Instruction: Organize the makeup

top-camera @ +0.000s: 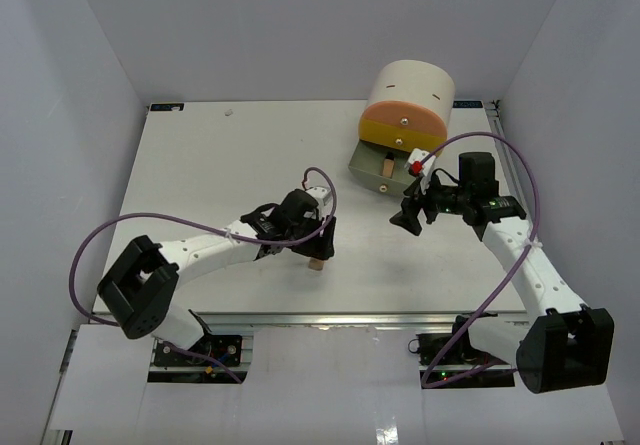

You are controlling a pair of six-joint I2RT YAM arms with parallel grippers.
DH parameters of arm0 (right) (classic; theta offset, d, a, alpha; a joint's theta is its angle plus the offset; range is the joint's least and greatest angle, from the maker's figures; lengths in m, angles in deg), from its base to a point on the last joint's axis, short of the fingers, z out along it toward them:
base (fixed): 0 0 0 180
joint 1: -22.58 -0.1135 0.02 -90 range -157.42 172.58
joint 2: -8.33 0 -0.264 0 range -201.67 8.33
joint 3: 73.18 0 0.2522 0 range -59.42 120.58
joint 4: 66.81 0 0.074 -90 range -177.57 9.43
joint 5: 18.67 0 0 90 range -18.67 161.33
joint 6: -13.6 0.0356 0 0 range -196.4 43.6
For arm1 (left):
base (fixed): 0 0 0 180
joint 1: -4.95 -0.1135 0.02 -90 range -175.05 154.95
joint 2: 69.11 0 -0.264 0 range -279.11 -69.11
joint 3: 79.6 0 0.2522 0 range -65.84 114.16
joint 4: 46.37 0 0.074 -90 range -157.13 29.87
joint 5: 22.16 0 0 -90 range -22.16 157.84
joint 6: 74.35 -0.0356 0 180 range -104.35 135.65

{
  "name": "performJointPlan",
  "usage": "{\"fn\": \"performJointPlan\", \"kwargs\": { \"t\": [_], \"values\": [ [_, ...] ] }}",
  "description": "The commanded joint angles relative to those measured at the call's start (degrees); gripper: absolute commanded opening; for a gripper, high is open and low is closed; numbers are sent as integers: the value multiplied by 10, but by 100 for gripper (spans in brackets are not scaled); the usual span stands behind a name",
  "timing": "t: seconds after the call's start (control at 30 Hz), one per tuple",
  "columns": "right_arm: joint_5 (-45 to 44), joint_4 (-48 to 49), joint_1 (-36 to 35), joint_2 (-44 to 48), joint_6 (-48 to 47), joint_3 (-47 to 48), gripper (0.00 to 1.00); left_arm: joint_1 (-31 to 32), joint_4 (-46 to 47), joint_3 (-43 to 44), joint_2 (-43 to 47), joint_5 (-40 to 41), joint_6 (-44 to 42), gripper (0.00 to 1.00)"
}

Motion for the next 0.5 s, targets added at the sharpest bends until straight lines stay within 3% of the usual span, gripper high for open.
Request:
{"fn": "performJointPlan", "kwargs": {
  "t": [0.0,0.13,0.27,0.47],
  "values": [
    [52,31,17,37,18,-3,90,32,-76,61,-47,119,40,74],
    [68,31,25,47,17,-6,90,49,-96,88,-90,166,51,71],
    [75,33,34,56,17,-8,90,60,-100,101,-122,176,53,54],
    [87,34,44,66,19,-9,90,75,-111,117,-136,208,47,39]
  ]
}}
